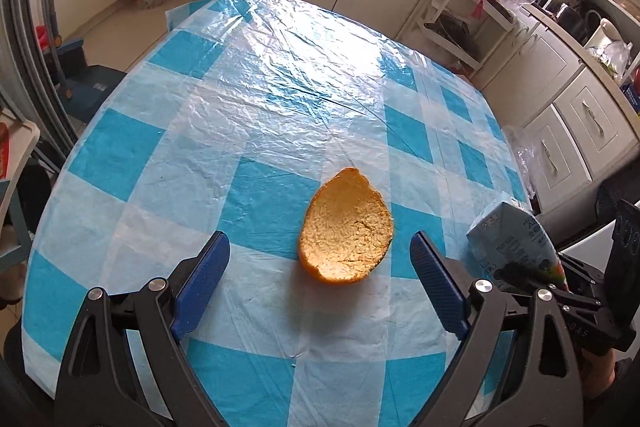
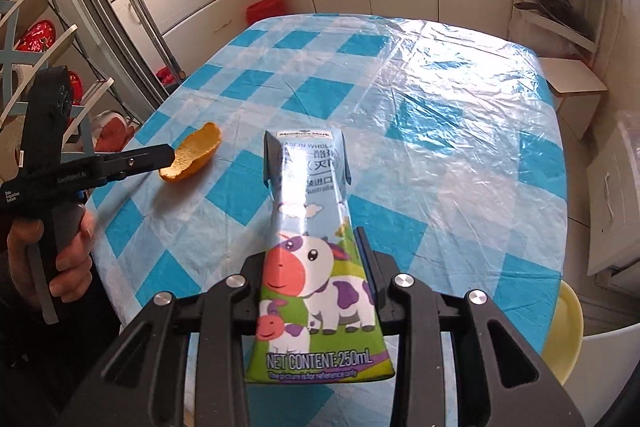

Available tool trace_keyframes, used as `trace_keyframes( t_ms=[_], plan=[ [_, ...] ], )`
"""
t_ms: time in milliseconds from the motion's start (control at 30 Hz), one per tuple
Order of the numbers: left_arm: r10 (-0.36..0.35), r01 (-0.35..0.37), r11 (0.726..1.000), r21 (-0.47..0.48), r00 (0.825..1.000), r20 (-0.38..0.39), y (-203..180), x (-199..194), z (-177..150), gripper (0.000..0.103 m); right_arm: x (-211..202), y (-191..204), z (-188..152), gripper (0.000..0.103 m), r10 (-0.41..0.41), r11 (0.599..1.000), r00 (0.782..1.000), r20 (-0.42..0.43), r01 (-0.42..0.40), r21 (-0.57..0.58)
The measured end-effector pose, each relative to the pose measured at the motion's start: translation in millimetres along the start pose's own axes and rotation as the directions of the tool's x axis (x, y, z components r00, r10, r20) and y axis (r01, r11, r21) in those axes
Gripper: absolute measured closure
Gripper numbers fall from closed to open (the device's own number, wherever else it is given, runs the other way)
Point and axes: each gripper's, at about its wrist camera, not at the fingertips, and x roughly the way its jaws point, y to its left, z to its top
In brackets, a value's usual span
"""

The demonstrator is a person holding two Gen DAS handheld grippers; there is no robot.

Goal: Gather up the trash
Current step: 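Grasp the orange peel with the left gripper while the right gripper holds the carton, then carry the peel and carton over the bucket and open both grippers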

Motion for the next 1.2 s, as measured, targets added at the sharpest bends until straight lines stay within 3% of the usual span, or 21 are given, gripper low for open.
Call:
trace_keyframes(
  t_ms=[333,500,600,633,700,733,767,1000,1100,1200],
  plan=[
    [0.018,-0.018,0.999,0.039,1.000,0.001,-7,9,3,0.015,5,-4,-3,0.067,-0.019,1.000,1.000,-0.020,0.019,0.015],
    [0.018,-0.018,0.999,0.052,1.000,0.004,-7,11,5,0.015,8,-5,-4,0.053,-0.029,0.999,0.999,-0.024,0.030,0.014],
    [0.011,-0.012,0.998,0.064,1.000,0.008,-10,13,5,0.016,8,-6,-4,0.052,-0.029,0.999,0.999,-0.020,0.030,0.019],
    [0.005,-0.006,0.998,0.068,1.000,0.011,-11,13,5,0.019,8,-6,-4,0.052,-0.029,0.999,0.999,-0.017,0.029,0.021],
    [-0.004,0.003,0.996,0.092,1.000,0.010,-16,15,4,0.044,7,-7,-4,0.055,-0.021,0.999,1.000,-0.011,0.021,0.026],
    [-0.009,0.009,0.993,0.114,1.000,-0.001,-20,17,3,0.067,6,-7,-4,0.062,-0.018,0.999,1.000,-0.008,0.019,0.031],
    [-0.021,0.023,0.991,0.134,1.000,-0.021,-24,19,2,0.084,6,-8,-4,0.069,-0.016,0.999,1.000,-0.010,0.016,0.034],
    [-0.078,0.079,0.983,0.166,0.997,-0.014,-46,4,-5,0.089,-17,-17,-4,0.069,-0.039,0.998,0.997,0.069,0.035,0.056],
    [-0.133,0.134,0.974,0.180,0.991,-0.015,-66,-10,-4,0.089,-38,-43,-6,0.069,-0.096,0.987,0.988,0.122,0.079,0.140],
    [-0.200,0.202,0.959,0.200,0.979,-0.029,-97,-19,-5,0.089,-68,-82,-17,0.069,-0.189,0.952,0.967,0.172,0.137,0.274]
  ],
)
